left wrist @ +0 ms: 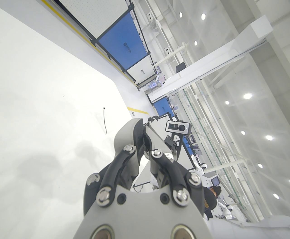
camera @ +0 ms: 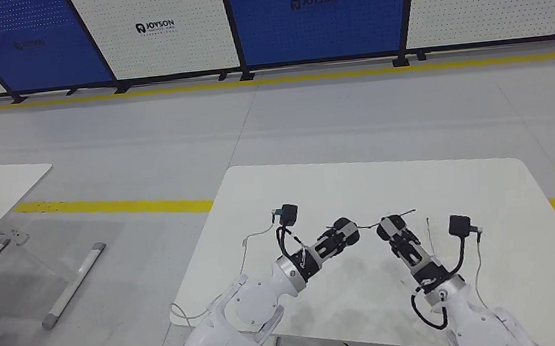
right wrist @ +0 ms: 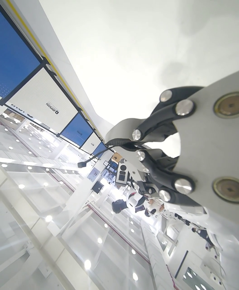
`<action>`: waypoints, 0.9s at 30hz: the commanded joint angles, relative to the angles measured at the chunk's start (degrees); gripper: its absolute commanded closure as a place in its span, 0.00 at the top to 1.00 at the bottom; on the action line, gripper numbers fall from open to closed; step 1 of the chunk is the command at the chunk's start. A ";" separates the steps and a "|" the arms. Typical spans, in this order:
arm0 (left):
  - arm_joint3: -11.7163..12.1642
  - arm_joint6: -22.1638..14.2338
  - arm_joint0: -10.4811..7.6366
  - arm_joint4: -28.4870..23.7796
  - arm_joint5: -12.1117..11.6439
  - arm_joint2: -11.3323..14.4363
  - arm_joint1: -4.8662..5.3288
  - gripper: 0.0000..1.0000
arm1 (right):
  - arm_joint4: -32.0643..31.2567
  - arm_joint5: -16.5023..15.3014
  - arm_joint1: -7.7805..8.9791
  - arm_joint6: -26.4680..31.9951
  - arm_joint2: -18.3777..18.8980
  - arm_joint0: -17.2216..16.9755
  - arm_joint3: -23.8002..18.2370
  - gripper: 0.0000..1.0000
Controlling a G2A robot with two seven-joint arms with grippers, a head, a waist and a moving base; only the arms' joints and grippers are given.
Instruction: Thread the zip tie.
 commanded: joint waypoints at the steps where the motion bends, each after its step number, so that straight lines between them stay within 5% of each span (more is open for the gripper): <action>1: 0.00 0.00 0.00 0.00 0.00 0.00 0.00 0.00 | -0.29 0.09 -0.04 0.14 -0.12 -0.04 0.05 0.00; 27: 0.00 0.00 0.00 0.00 0.00 0.00 0.00 0.00 | 0.32 -0.37 -0.87 1.53 -1.56 1.44 2.32 0.00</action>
